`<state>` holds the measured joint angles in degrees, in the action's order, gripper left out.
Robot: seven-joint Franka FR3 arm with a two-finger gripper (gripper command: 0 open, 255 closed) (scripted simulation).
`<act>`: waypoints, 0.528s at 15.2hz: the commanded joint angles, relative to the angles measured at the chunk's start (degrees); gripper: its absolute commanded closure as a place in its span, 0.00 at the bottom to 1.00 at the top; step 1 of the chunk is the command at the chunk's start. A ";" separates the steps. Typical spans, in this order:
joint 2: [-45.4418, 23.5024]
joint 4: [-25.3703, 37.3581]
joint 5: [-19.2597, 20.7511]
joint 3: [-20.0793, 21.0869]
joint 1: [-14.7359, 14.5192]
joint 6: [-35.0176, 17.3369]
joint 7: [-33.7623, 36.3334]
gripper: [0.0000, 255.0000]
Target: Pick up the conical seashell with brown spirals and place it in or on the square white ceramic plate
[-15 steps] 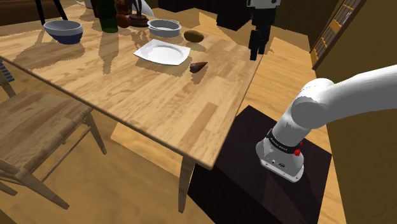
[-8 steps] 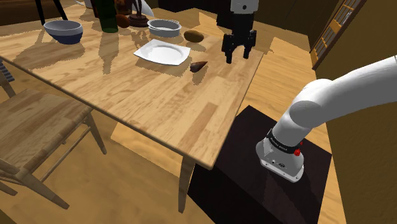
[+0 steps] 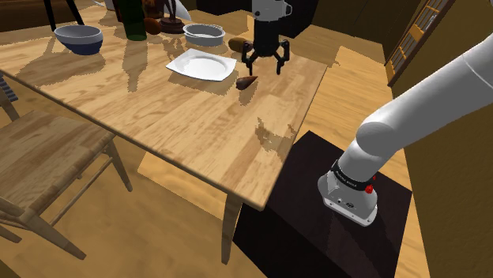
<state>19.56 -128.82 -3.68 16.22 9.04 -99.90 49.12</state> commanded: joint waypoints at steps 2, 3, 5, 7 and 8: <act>-6.90 4.71 2.15 2.46 2.23 -2.78 12.64 0.00; -9.11 6.39 3.13 2.97 2.82 -3.36 16.60 0.00; -13.47 9.91 5.29 3.65 3.81 -4.20 24.40 0.00; -16.85 12.82 7.13 3.81 4.37 -4.55 30.44 0.00; -16.90 12.10 7.16 3.74 4.34 -5.32 30.47 0.00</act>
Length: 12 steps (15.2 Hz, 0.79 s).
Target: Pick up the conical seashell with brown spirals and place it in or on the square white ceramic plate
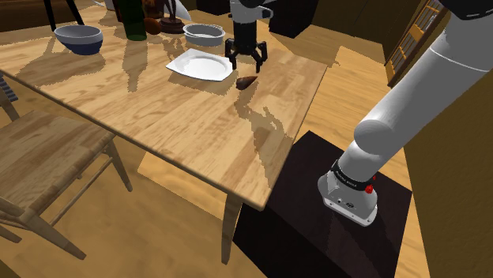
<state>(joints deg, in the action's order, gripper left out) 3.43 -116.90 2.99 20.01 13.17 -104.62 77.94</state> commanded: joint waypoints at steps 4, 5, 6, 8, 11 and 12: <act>-1.08 -2.59 0.69 -0.13 0.25 -3.67 1.78 0.00; -1.20 -3.25 0.75 -0.15 0.27 -4.43 1.82 0.00; -1.32 -3.90 0.82 -0.16 0.29 -5.20 1.87 0.00; -1.40 -4.27 0.86 -0.17 0.30 -5.64 1.90 0.00; -1.40 -4.27 0.86 -0.17 0.30 -5.64 1.90 0.00; -1.40 -4.27 0.86 -0.17 0.30 -5.64 1.90 0.00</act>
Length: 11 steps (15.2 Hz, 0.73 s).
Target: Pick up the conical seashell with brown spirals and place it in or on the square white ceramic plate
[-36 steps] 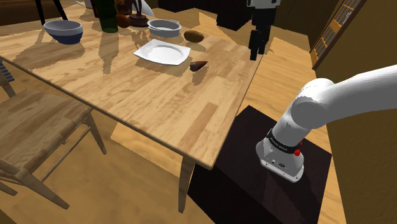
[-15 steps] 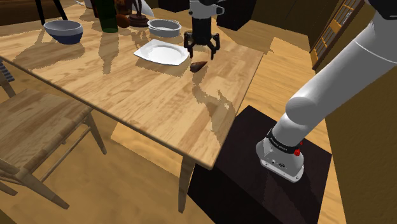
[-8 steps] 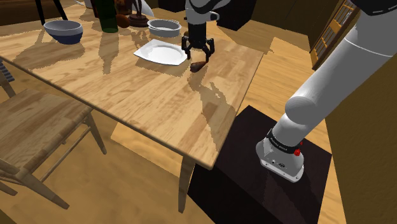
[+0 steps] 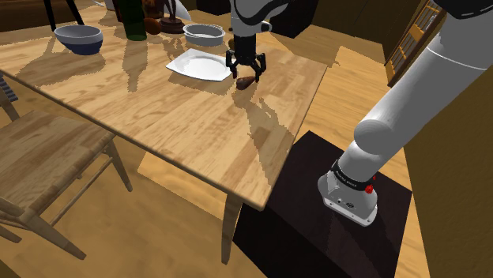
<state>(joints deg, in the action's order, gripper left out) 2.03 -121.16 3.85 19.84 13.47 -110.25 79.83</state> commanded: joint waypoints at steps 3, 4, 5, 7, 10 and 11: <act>0.00 -0.01 0.00 0.00 0.00 -0.01 0.00 1.00; 0.00 -0.01 0.00 0.00 0.00 -0.01 0.00 1.00; 0.00 -0.01 0.00 0.00 0.00 -0.01 0.00 1.00; 0.00 -0.01 0.00 0.00 0.00 -0.01 0.00 1.00; 0.00 -0.01 0.00 0.00 0.00 -0.01 0.00 1.00; 0.00 -0.01 0.00 0.00 0.00 -0.01 0.00 1.00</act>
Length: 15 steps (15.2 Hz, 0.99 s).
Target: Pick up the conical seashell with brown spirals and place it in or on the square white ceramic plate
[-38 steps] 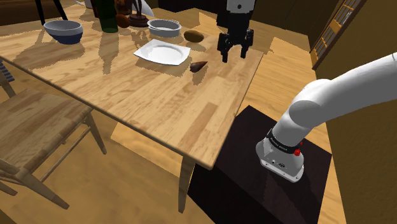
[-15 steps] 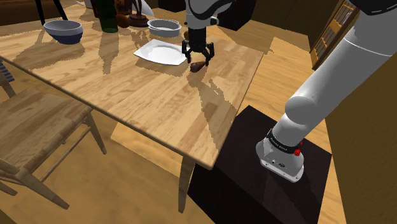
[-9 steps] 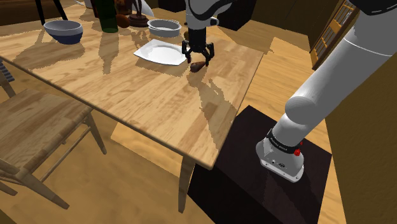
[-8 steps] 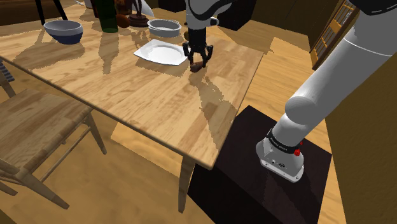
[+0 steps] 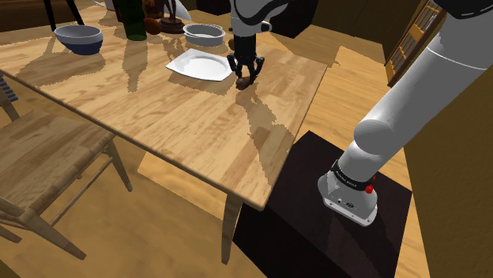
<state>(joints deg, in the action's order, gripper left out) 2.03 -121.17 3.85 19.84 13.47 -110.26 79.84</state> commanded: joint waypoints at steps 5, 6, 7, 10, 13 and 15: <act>1.07 2.01 -0.42 -0.07 0.03 2.98 -0.48 1.00; 1.30 2.54 -0.51 -0.09 0.03 3.73 -0.60 1.00; 1.52 3.08 -0.59 -0.11 0.04 4.48 -0.70 1.00; 2.11 4.79 -0.81 -0.17 0.06 6.73 -1.00 1.00; 2.59 6.62 -0.98 -0.22 0.09 8.99 -1.26 1.00; 2.84 7.90 -1.06 -0.26 0.10 10.50 -1.42 1.00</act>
<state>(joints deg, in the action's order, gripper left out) 4.79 -113.99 2.84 19.56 13.60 -100.58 78.42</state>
